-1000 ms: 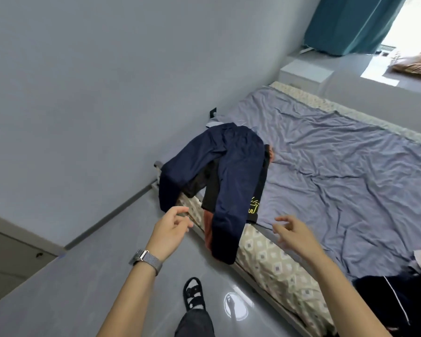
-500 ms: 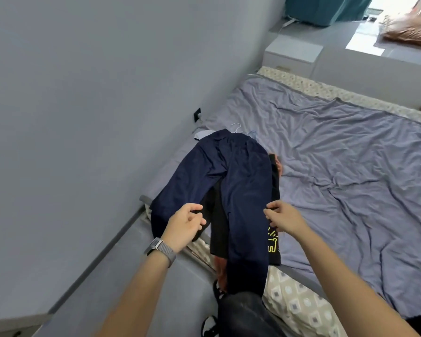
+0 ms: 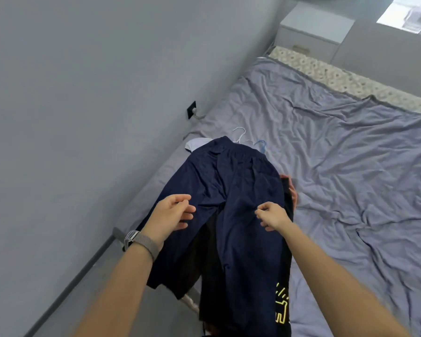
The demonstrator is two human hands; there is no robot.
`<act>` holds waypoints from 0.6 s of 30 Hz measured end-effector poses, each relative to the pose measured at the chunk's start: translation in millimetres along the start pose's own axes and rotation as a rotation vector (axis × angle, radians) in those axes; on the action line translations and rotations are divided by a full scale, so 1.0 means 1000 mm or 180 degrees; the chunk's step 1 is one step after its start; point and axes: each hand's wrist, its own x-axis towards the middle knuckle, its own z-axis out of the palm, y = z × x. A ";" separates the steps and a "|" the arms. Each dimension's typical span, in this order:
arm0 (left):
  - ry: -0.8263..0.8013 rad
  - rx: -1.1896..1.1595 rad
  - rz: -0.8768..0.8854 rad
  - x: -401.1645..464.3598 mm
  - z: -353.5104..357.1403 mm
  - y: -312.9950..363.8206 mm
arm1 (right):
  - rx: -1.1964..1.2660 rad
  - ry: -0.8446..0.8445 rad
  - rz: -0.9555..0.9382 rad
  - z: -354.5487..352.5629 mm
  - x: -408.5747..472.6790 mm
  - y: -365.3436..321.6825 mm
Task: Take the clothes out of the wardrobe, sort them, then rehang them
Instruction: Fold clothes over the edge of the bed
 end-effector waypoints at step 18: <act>-0.0099 0.0289 -0.0474 0.127 0.042 -0.039 | 0.0313 0.0882 0.0853 0.001 0.216 0.019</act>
